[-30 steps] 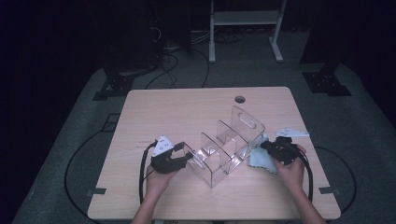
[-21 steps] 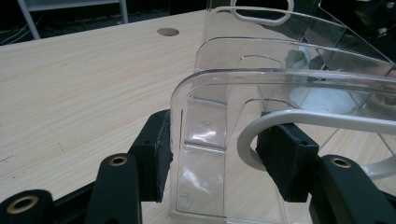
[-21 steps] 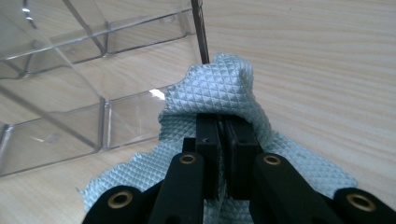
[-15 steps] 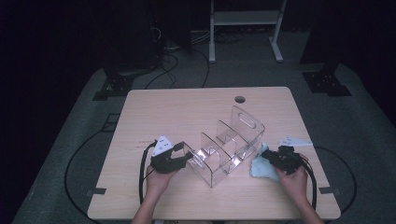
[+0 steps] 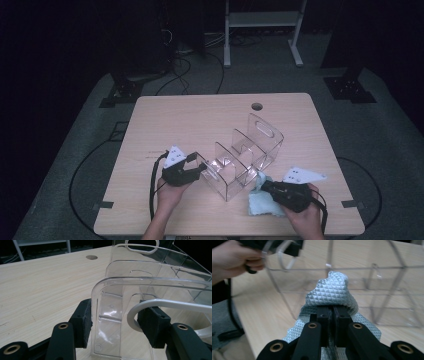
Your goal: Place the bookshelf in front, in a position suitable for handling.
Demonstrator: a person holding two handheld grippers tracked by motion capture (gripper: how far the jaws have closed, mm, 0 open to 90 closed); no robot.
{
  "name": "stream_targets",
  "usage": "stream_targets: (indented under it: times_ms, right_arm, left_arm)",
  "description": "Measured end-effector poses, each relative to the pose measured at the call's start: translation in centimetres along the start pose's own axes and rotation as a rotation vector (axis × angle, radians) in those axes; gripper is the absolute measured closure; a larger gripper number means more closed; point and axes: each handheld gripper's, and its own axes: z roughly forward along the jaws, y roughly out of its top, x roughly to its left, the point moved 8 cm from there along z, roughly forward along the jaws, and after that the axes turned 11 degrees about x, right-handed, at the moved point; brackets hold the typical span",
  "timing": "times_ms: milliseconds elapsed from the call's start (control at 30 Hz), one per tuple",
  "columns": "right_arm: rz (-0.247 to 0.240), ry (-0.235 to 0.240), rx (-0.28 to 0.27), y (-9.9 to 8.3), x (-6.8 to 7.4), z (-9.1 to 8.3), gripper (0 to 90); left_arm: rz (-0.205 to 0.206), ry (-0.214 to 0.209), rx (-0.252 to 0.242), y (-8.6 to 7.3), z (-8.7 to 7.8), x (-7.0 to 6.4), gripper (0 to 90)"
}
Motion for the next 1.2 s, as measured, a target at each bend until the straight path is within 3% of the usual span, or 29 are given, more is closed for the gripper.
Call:
stream_targets:
  times_ms: [67, 133, 267, 400, 600, 833, 1033, 1200]
  right_arm:
    - [-0.004, 0.016, -0.003, 0.2, 0.5, 0.1, 85.2]
    - [-0.026, 0.049, -0.011, 1.2, 2.2, 0.3, 85.2]
    - [-0.066, 0.061, -0.007, 2.5, 3.9, 0.5, 85.2]
    - [-0.080, 0.085, 0.002, 3.6, 4.8, 0.6, 85.2]
    - [-0.107, 0.048, 0.014, 4.7, 5.0, 0.6, 85.2]
    - [-0.089, 0.046, 0.027, 3.7, 4.7, 0.3, 85.2]
    - [-0.100, 0.032, 0.008, 5.1, 4.6, -0.6, 85.2]
    - [-0.089, 0.046, 0.019, 4.8, 4.4, -0.3, 85.2]
  left_arm:
    - [-0.001, 0.003, 0.000, 0.0, 0.0, -0.1, 46.0]
    - [0.000, 0.007, -0.002, 0.0, 0.1, -0.3, 46.0]
    - [0.003, 0.004, 0.001, 0.1, 0.4, -1.1, 46.0]
    - [-0.001, -0.004, -0.003, 0.2, 0.6, -1.8, 45.9]
    - [-0.003, -0.021, -0.005, 0.3, 0.8, -2.5, 45.4]
    - [-0.008, -0.041, -0.008, 0.2, 0.8, -2.9, 45.0]
    - [0.004, -0.049, -0.009, 0.2, 1.0, -3.6, 45.1]
    - [-0.003, -0.060, -0.012, 0.2, 1.1, -3.5, 43.2]
